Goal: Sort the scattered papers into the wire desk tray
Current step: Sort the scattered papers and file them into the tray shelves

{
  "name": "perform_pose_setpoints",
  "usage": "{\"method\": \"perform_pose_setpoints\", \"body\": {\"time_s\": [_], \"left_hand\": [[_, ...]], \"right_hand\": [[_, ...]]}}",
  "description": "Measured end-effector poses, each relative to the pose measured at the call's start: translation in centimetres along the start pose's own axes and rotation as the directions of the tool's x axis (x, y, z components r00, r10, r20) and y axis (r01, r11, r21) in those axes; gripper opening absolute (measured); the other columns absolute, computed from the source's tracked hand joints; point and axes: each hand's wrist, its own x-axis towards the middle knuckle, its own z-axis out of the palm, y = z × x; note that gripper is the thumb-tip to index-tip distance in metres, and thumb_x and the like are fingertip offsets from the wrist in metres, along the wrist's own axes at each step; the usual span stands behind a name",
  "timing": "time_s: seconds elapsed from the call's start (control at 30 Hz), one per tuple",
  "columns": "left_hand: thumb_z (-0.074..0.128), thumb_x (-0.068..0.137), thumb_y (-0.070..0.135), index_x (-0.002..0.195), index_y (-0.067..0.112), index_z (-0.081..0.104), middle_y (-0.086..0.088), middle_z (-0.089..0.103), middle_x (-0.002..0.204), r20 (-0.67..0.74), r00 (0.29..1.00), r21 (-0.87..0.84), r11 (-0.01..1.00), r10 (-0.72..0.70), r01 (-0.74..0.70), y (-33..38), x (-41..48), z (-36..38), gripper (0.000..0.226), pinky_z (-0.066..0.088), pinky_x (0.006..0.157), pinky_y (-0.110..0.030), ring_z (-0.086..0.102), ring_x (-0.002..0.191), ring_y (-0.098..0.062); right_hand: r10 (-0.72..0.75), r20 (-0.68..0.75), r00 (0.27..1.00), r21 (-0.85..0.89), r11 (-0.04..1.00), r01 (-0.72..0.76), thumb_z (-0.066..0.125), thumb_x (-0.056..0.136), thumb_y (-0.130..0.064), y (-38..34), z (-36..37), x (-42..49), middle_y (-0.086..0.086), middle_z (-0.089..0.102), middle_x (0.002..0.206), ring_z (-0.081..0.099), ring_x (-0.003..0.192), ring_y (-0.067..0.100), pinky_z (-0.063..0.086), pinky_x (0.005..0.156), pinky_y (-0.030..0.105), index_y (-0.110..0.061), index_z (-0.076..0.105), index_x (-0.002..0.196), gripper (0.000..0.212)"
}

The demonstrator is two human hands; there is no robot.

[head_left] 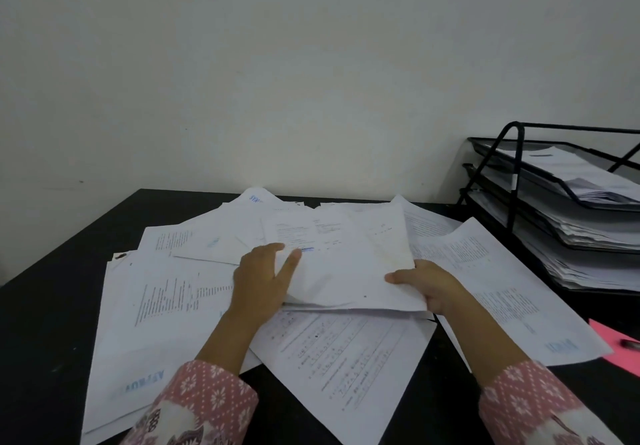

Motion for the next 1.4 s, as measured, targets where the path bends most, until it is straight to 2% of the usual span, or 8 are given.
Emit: {"method": "perform_pose_setpoints", "body": {"time_s": [0.13, 0.3, 0.47, 0.8, 0.93, 1.13, 1.27, 1.4], "left_hand": [[0.051, 0.082, 0.065, 0.14, 0.025, 0.036, 0.002, 0.041, 0.143, 0.229, 0.971, 0.287, 0.958, -0.072, 0.003, -0.7, 0.0, 0.7, 0.072, 0.021, 0.111, -0.039, 0.035, 0.133, -0.02], [0.042, 0.065, 0.069, 0.139, 0.032, 0.034, 0.009, 0.031, 0.148, 0.379, 0.925, 0.221, 0.968, 0.024, -0.116, -1.2, -0.1, 0.6, 0.083, 0.013, 0.115, -0.039, 0.025, 0.137, -0.014], [0.052, 0.067, 0.061, 0.139, 0.034, 0.035, 0.008, 0.026, 0.152, 0.486, 0.87, 0.117, 0.982, 0.075, -0.15, -1.1, 0.0, -0.1, 0.078, 0.007, 0.118, -0.04, 0.02, 0.139, -0.012], [0.059, 0.09, 0.038, 0.144, 0.02, 0.029, -0.004, 0.033, 0.149, 0.198, 0.948, -0.469, 0.825, -0.248, 0.314, 1.0, 0.8, 0.2, 0.064, 0.033, 0.107, -0.035, 0.034, 0.135, -0.018], [0.066, 0.086, 0.031, 0.146, 0.014, 0.025, -0.006, 0.035, 0.147, 0.215, 0.919, -0.531, 0.75, -0.331, 0.395, 1.6, 0.7, 0.4, 0.074, 0.038, 0.103, -0.034, 0.039, 0.131, -0.022], [0.058, 0.091, 0.033, 0.144, 0.013, 0.027, -0.009, 0.036, 0.145, 0.133, 0.875, -0.524, 0.716, -0.466, 0.461, 1.7, 1.0, 0.1, 0.064, 0.038, 0.101, -0.035, 0.043, 0.127, -0.027], [0.054, 0.093, 0.028, 0.139, 0.011, 0.035, -0.013, 0.04, 0.141, 0.137, 0.879, -0.363, 0.802, -0.457, 0.474, 1.7, 1.3, 0.0, 0.052, 0.039, 0.097, -0.034, 0.045, 0.123, -0.03], [0.057, 0.09, 0.038, 0.138, 0.009, 0.032, -0.015, 0.039, 0.138, 0.054, 0.912, 0.199, 0.9, -0.406, 0.389, 1.5, 1.5, 0.1, 0.062, 0.037, 0.099, -0.039, 0.034, 0.127, -0.031]], "right_hand": [[0.019, 0.066, 0.998, 0.011, 1.0, -0.02, 0.069, 0.083, -0.01, -0.3, -0.1, 0.1, 0.015, 0.065, 0.108, 0.065, 0.086, 0.025, 0.055, 0.075, 0.033, 0.003, 0.058, 0.111, 0.033], [-0.035, -0.071, 0.997, -0.067, 0.997, 0.03, 0.072, 0.08, -0.032, -1.3, 0.2, 1.7, 0.014, 0.066, 0.111, 0.063, 0.1, 0.03, 0.051, 0.092, 0.041, -0.001, 0.057, 0.12, 0.052], [-0.11, -0.069, 0.992, -0.217, 0.972, 0.093, 0.071, 0.082, -0.012, -1.5, 1.0, 2.3, 0.011, 0.053, 0.124, 0.053, 0.113, 0.031, 0.047, 0.083, 0.035, -0.001, 0.043, 0.129, 0.055], [-0.257, 0.004, 0.967, 0.163, 0.954, 0.253, 0.066, 0.084, -0.002, -0.4, 0.1, 0.8, 0.005, 0.062, 0.12, 0.061, 0.104, 0.025, 0.053, 0.086, 0.04, -0.013, 0.049, 0.131, 0.051], [-0.265, 0.07, 0.962, 0.227, 0.943, 0.243, 0.06, 0.087, 0.0, -0.6, 0.4, 0.0, -0.001, 0.064, 0.105, 0.063, 0.091, 0.016, 0.057, 0.068, 0.026, -0.015, 0.051, 0.122, 0.04], [-0.243, 0.073, 0.967, 0.233, 0.947, 0.221, 0.057, 0.088, 0.003, -1.1, 0.1, -0.2, 0.005, 0.064, 0.111, 0.063, 0.094, 0.023, 0.054, 0.075, 0.036, -0.014, 0.05, 0.126, 0.042], [-0.181, -0.037, 0.983, -0.048, 0.983, 0.179, 0.054, 0.09, 0.002, -0.9, -1.1, -0.1, 0.011, 0.055, 0.125, 0.056, 0.1, 0.025, 0.047, 0.082, 0.034, -0.009, 0.045, 0.134, 0.046], [-0.15, -0.084, 0.985, -0.357, 0.928, 0.111, 0.053, 0.09, -0.002, -0.3, -2.5, 0.0, 0.012, 0.045, 0.138, 0.044, 0.123, 0.03, 0.038, 0.098, 0.033, -0.009, 0.036, 0.142, 0.055]]}}
